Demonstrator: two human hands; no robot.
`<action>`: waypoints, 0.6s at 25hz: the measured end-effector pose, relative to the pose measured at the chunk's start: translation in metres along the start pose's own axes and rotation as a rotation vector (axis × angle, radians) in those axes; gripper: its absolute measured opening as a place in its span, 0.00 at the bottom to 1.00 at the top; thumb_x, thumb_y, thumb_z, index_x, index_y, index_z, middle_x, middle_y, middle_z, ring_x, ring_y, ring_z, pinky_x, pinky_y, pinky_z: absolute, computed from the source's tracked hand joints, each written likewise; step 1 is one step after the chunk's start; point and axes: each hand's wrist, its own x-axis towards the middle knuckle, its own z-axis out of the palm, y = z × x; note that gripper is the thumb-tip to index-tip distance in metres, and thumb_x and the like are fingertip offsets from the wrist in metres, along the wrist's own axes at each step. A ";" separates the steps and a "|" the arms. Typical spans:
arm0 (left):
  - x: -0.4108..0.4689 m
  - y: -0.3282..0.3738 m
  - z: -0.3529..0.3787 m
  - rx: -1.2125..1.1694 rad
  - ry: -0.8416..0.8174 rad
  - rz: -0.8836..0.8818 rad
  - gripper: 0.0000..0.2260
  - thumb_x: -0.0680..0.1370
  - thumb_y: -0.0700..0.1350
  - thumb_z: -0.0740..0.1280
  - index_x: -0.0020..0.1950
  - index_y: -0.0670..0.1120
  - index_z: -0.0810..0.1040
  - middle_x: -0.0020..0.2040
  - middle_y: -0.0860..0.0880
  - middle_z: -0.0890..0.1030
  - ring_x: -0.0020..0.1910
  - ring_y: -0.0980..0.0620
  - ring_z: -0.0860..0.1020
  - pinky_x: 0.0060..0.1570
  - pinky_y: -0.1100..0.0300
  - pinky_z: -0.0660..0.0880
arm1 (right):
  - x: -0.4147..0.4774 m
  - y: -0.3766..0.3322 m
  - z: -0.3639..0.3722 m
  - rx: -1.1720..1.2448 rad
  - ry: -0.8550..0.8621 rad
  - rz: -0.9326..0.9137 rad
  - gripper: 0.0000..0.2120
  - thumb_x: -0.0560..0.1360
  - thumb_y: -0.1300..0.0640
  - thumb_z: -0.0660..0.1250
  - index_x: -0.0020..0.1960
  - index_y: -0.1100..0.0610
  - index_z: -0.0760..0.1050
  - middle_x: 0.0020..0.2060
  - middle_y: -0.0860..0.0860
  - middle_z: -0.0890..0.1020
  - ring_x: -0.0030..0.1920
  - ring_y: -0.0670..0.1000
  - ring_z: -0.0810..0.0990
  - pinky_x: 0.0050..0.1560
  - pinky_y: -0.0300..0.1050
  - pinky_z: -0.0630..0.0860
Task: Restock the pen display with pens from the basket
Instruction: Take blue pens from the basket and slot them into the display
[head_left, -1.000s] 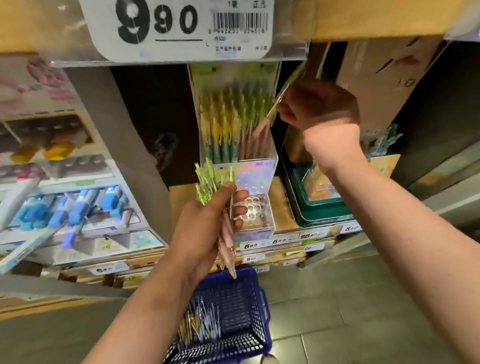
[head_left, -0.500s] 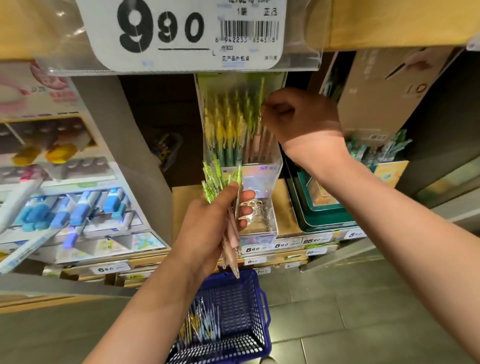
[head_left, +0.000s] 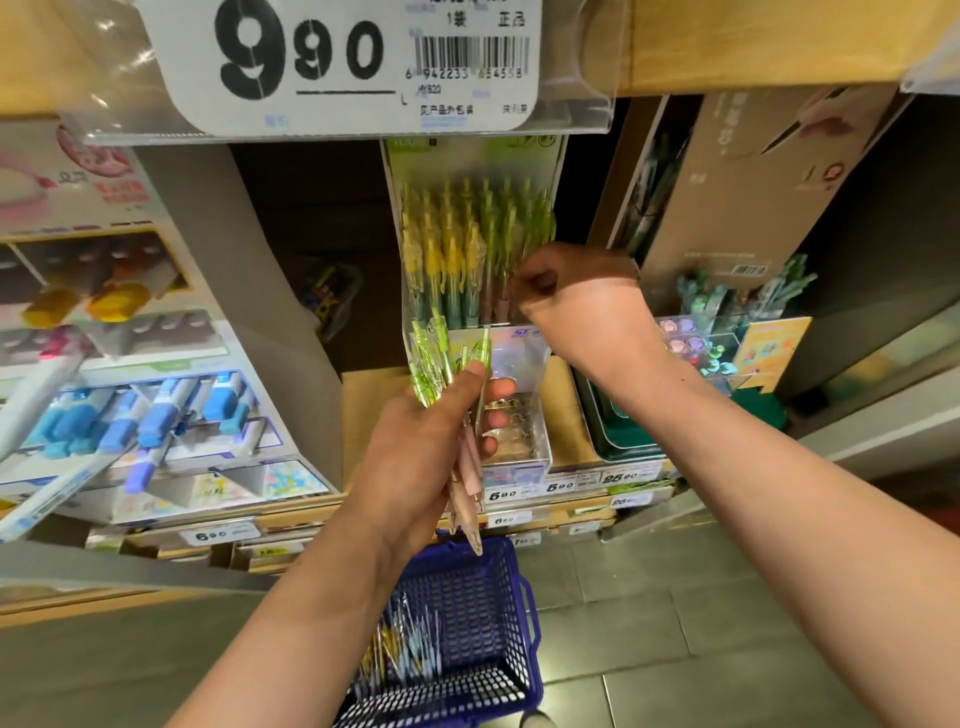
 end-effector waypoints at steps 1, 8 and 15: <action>0.000 -0.001 0.000 0.009 -0.002 0.000 0.13 0.82 0.53 0.67 0.46 0.51 0.89 0.51 0.39 0.86 0.43 0.49 0.79 0.43 0.55 0.76 | -0.003 0.001 -0.001 0.012 -0.010 0.021 0.07 0.76 0.57 0.67 0.47 0.53 0.85 0.41 0.53 0.86 0.42 0.56 0.84 0.40 0.42 0.75; -0.001 0.000 0.000 -0.054 -0.071 -0.002 0.14 0.81 0.53 0.68 0.54 0.44 0.87 0.50 0.45 0.87 0.43 0.53 0.82 0.40 0.61 0.79 | -0.055 -0.006 -0.006 0.764 -0.447 0.303 0.13 0.79 0.41 0.63 0.49 0.44 0.83 0.36 0.41 0.83 0.38 0.37 0.80 0.47 0.35 0.73; -0.001 0.002 0.004 -0.070 -0.072 -0.002 0.15 0.82 0.52 0.67 0.59 0.43 0.85 0.49 0.45 0.87 0.44 0.51 0.84 0.43 0.59 0.81 | -0.066 -0.009 -0.004 1.018 -0.406 0.419 0.09 0.81 0.50 0.66 0.53 0.49 0.85 0.34 0.44 0.81 0.35 0.44 0.80 0.39 0.34 0.77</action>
